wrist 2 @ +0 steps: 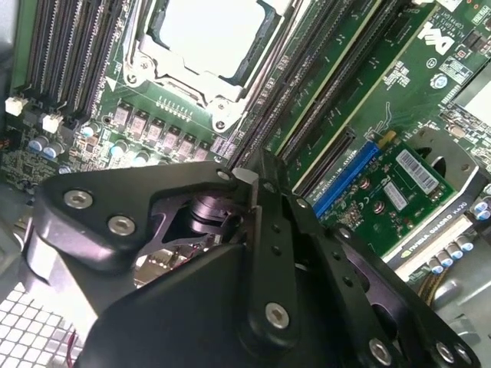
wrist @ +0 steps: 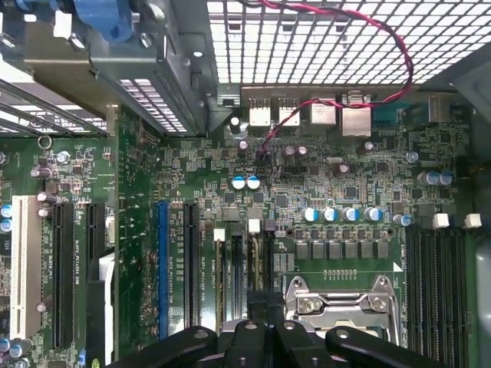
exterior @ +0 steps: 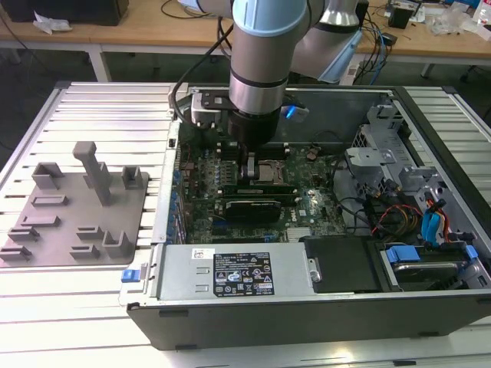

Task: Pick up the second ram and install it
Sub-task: 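Press down the second ram until it locks into place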

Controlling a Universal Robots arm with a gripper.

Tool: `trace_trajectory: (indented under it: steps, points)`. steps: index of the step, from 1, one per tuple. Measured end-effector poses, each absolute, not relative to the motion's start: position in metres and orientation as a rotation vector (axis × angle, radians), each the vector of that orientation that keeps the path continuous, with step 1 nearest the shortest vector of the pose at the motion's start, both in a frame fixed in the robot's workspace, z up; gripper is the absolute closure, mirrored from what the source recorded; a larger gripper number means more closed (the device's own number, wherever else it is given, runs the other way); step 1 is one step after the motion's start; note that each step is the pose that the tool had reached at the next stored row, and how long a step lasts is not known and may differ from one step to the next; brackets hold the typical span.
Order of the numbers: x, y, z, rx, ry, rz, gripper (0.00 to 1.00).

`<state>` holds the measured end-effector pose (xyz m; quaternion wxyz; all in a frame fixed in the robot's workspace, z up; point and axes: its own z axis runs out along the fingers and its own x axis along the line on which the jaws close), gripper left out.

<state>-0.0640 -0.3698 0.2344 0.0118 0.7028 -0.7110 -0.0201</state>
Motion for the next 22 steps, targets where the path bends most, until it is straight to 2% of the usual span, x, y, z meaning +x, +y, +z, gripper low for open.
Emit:
trace_trajectory:
  steps: [18, 22]
  points:
    - [-0.064, -0.370, 0.229, 2.192, -2.217, -0.063, 0.92]
    - [-0.064, -0.370, 0.247, 2.190, -2.216, -0.059, 0.92]
